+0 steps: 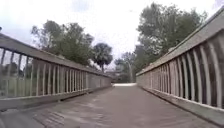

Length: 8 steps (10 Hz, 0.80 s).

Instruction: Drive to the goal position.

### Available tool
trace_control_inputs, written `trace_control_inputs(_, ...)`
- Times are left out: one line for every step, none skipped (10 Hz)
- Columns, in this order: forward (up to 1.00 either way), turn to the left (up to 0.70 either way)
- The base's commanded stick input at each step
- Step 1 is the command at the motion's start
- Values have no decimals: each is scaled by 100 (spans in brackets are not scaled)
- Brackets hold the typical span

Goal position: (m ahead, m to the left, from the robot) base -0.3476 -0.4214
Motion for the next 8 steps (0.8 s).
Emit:
trace_control_inputs(-50, 25)
trace_control_inputs(-28, 14)
trace_control_inputs(15, 0)
trace_control_inputs(85, 0)
trace_control_inputs(85, 0)
trace_control_inputs(85, 0)
trace_control_inputs(85, 0)
trace_control_inputs(85, 0)
